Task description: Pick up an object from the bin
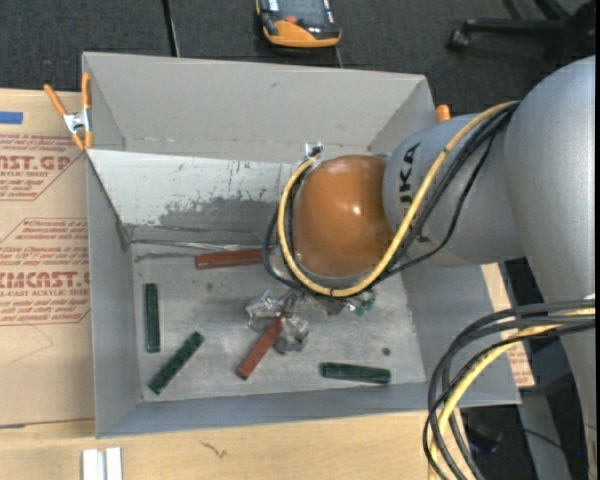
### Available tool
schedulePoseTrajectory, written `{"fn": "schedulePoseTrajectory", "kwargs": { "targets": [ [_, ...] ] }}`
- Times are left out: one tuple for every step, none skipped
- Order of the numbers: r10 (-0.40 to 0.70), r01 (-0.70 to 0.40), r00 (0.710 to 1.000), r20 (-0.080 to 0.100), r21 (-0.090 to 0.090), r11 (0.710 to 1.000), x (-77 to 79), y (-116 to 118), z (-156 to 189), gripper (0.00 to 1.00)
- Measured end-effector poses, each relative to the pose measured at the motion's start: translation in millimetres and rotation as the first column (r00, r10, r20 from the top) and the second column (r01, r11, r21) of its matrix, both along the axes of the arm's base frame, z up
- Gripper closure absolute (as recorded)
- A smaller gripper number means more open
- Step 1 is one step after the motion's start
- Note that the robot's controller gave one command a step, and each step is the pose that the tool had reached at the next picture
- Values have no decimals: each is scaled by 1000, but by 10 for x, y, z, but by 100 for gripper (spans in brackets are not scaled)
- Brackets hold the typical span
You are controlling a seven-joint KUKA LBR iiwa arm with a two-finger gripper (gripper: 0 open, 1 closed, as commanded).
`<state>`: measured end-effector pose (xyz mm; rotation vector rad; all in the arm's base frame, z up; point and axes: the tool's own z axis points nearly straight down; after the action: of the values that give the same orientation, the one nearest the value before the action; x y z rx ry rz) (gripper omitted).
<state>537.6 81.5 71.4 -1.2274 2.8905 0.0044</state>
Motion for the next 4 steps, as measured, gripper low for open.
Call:
{"fn": "schedulePoseTrajectory", "kwargs": {
  "targets": [
    [0, 0, 1000, 0, 0, 1000, 0, 0, 0, 100],
    [0, 0, 1000, -5, -1, 1000, -19, -1, 68, 100],
    [-1, 1, 1000, -5, -2, 1000, -22, 0, 244, 100],
    [0, 0, 1000, 0, -2, 1000, -10, 3, 414, 100]
  ]
}}
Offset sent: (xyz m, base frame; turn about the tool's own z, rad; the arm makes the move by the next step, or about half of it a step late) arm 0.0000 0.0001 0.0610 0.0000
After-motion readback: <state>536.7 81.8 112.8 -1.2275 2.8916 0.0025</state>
